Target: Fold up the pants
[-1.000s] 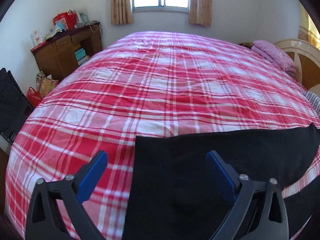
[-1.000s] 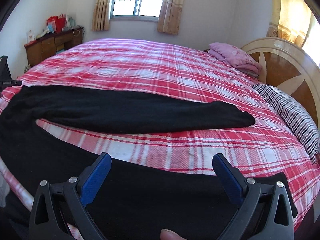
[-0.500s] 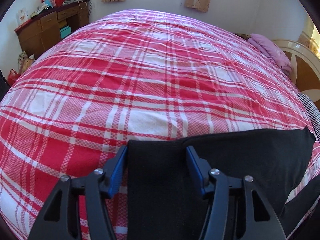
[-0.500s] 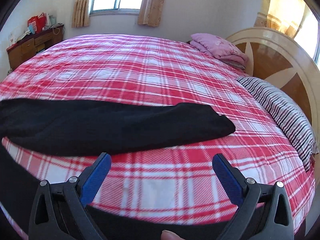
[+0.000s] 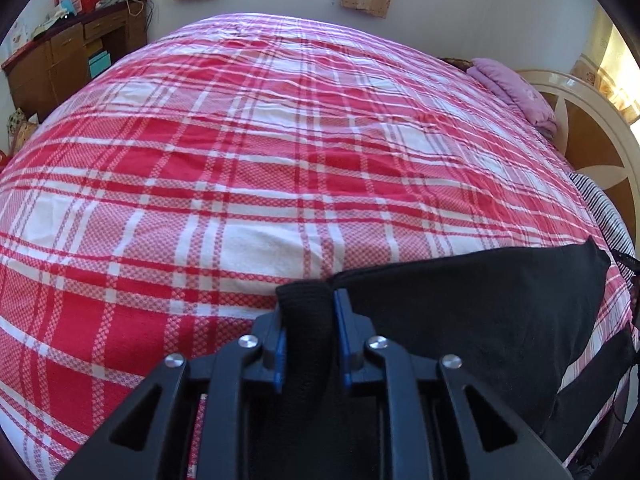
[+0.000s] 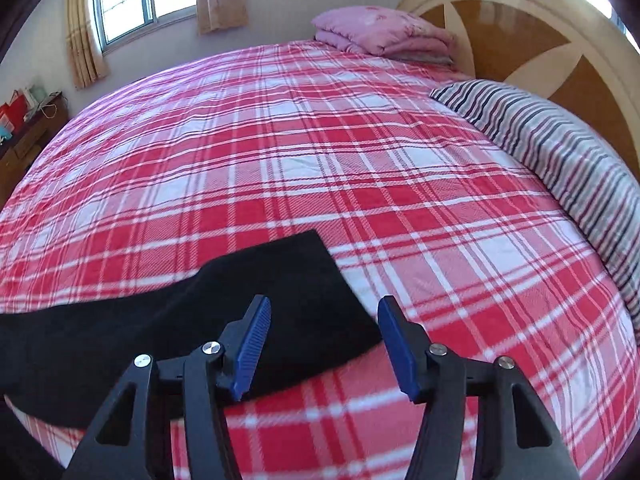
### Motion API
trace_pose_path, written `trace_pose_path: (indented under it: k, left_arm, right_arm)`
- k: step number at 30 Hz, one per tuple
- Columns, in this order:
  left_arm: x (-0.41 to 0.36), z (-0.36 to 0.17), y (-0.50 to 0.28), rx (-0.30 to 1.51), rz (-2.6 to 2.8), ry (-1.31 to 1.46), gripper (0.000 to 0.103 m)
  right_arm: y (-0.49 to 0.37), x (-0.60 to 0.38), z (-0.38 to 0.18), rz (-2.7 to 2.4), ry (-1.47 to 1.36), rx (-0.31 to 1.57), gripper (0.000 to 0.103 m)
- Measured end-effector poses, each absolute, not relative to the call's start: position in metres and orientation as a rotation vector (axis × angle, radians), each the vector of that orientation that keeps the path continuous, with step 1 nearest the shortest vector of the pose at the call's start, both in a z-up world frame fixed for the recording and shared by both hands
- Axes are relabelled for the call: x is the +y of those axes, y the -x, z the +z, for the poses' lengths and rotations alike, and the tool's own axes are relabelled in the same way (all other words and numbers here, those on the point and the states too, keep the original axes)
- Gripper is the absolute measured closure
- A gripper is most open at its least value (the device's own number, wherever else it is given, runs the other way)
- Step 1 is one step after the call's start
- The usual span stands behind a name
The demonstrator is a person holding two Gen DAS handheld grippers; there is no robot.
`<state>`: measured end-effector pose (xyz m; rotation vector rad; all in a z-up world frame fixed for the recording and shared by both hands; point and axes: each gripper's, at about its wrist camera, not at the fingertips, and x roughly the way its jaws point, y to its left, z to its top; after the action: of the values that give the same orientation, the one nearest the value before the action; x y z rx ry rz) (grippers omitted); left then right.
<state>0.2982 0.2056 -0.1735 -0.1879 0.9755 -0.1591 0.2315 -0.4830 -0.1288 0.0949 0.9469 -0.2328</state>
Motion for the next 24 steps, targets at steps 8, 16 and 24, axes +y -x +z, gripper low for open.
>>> trace_pose_path:
  k: [8,16,24]
  left_arm:
    - [0.203,-0.174,-0.301,0.969,-0.159,0.163,0.082]
    - [0.201,-0.173,-0.303,0.976,-0.149,0.16,0.082]
    - [0.202,-0.155,-0.292,0.887,-0.17,0.141,0.085]
  right_arm:
    - [-0.3,-0.493,-0.159,-0.169,-0.069,1.055,0.045]
    - [-0.313,-0.493,-0.178,-0.111,-0.081,1.097,0.08]
    - [-0.284,-0.476,-0.138,-0.083,-0.062,0.977,0.094]
